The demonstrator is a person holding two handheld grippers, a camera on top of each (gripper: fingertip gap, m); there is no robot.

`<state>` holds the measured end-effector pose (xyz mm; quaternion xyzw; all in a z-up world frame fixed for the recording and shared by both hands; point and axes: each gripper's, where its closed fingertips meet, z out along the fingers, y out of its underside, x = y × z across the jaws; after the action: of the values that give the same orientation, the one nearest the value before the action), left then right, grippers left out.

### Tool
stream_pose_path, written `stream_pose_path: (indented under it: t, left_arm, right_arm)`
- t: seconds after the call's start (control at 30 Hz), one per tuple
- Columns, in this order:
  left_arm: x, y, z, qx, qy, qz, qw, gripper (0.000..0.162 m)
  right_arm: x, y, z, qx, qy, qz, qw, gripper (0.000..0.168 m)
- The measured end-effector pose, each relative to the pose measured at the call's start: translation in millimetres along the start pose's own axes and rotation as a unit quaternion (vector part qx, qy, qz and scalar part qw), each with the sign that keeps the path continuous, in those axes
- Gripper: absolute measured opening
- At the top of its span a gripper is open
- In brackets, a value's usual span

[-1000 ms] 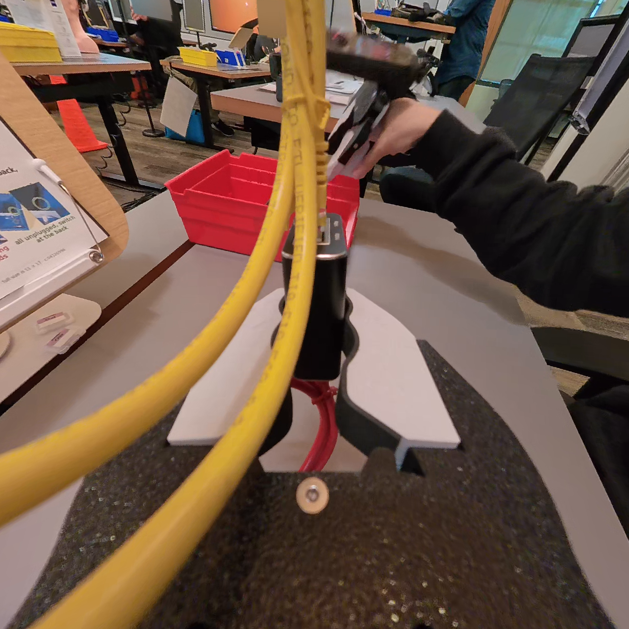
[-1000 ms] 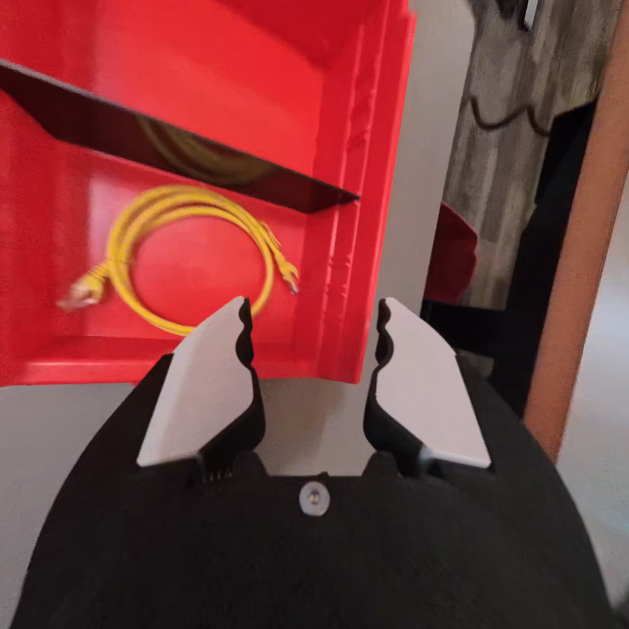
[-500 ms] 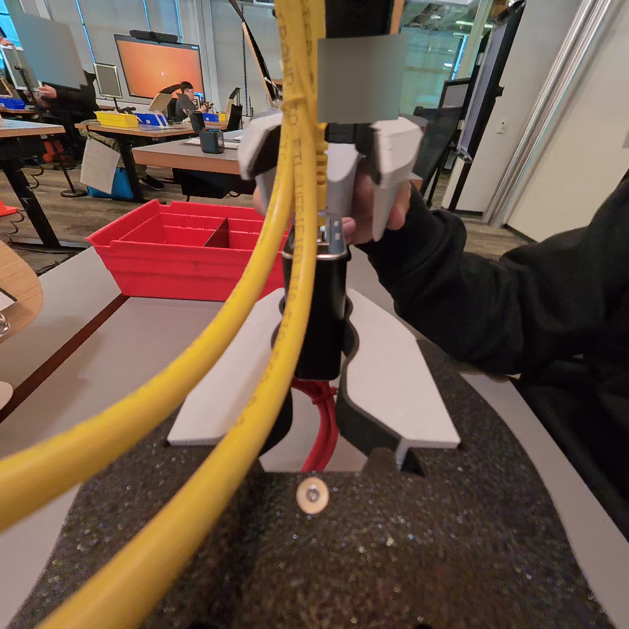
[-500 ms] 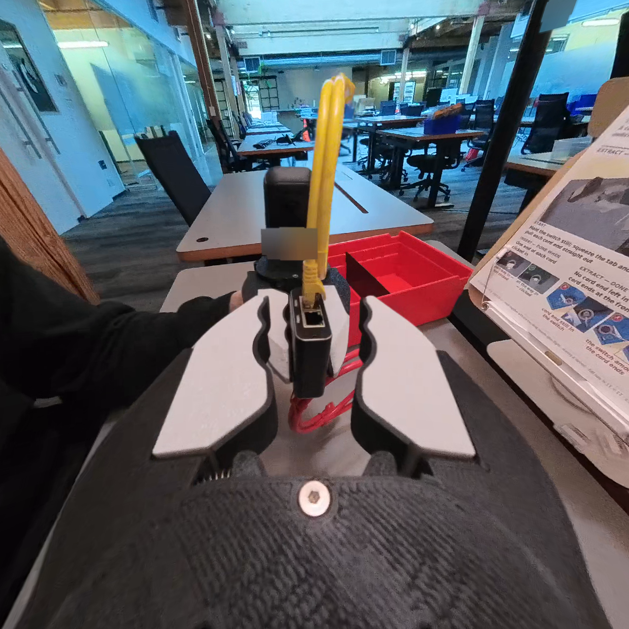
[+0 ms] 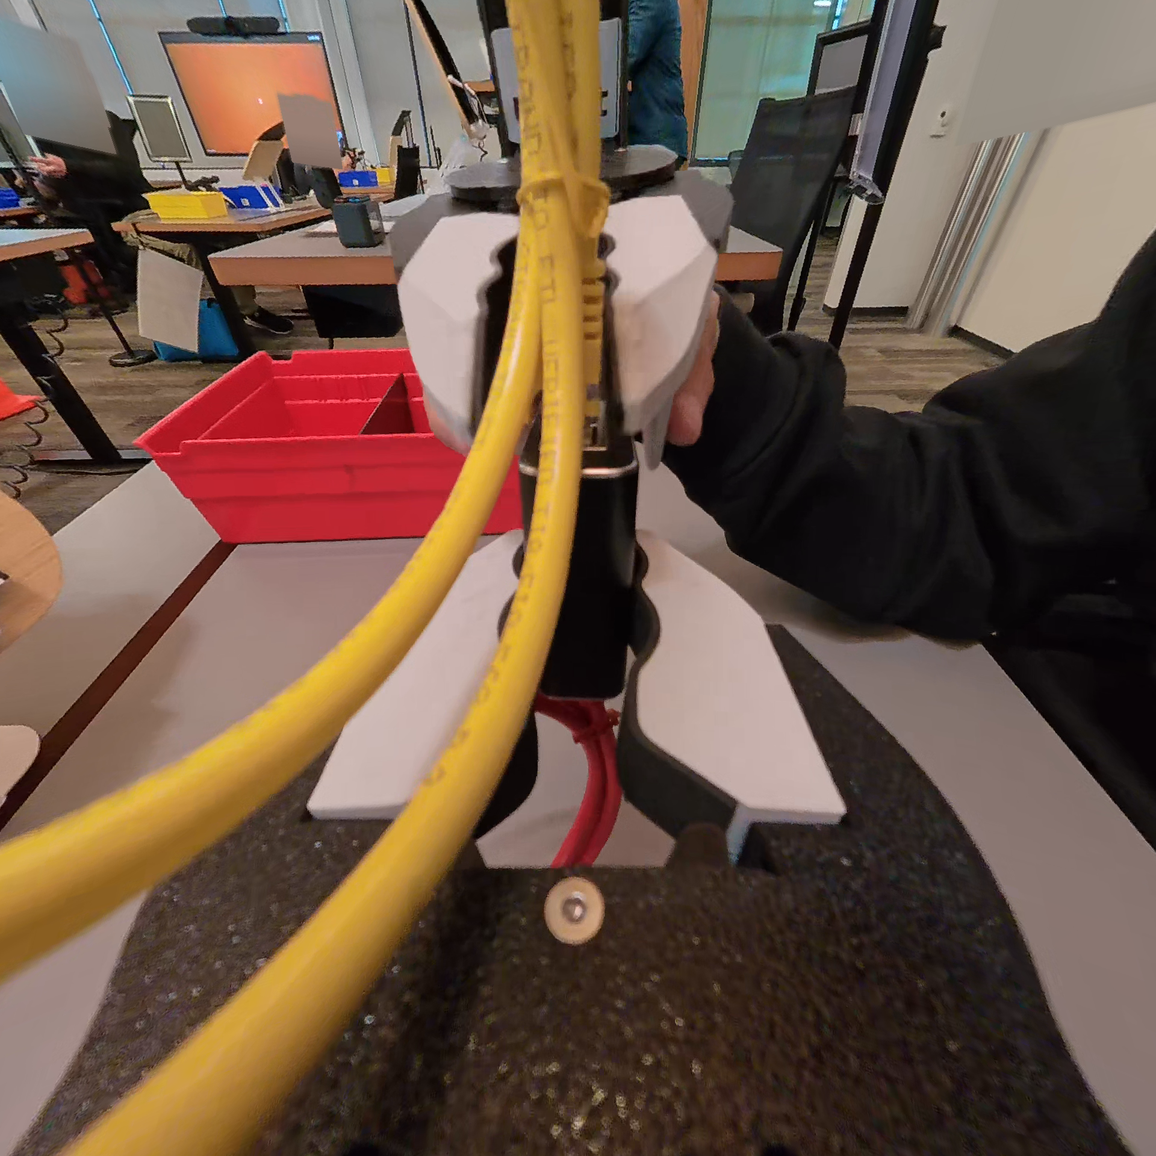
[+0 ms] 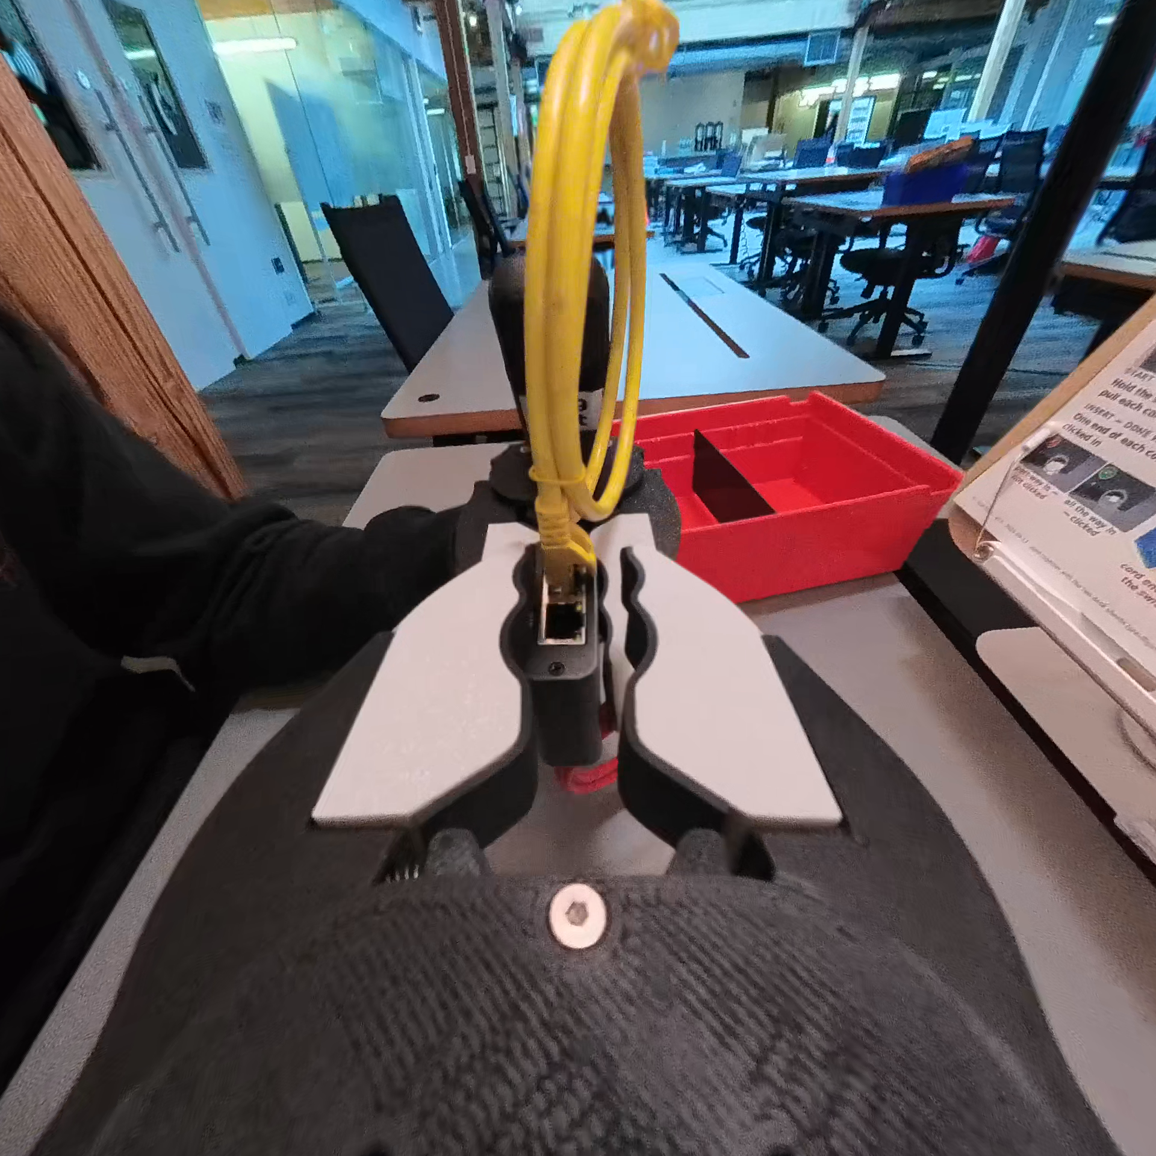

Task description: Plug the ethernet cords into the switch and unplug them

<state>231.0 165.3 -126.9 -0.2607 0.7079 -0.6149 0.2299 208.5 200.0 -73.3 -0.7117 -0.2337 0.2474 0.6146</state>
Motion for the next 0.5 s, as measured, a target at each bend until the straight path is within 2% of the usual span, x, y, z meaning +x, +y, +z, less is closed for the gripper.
stream_pose_path:
  t: [0.1, 0.5]
  left_arm:
    - [-2.5, 0.9, 0.4, -0.006, -0.012, 0.005, 1.000, 0.026]
    - [-4.9, -3.8, 0.1, 0.003, -0.023, 0.001, 1.000, 0.026]
  right_arm:
    - [-0.1, 2.4, 6.3, -0.012, 0.001, -0.016, 1.000, 0.016]
    - [1.3, -2.3, 3.8, -0.003, 0.015, -0.022, 1.000, 0.016]
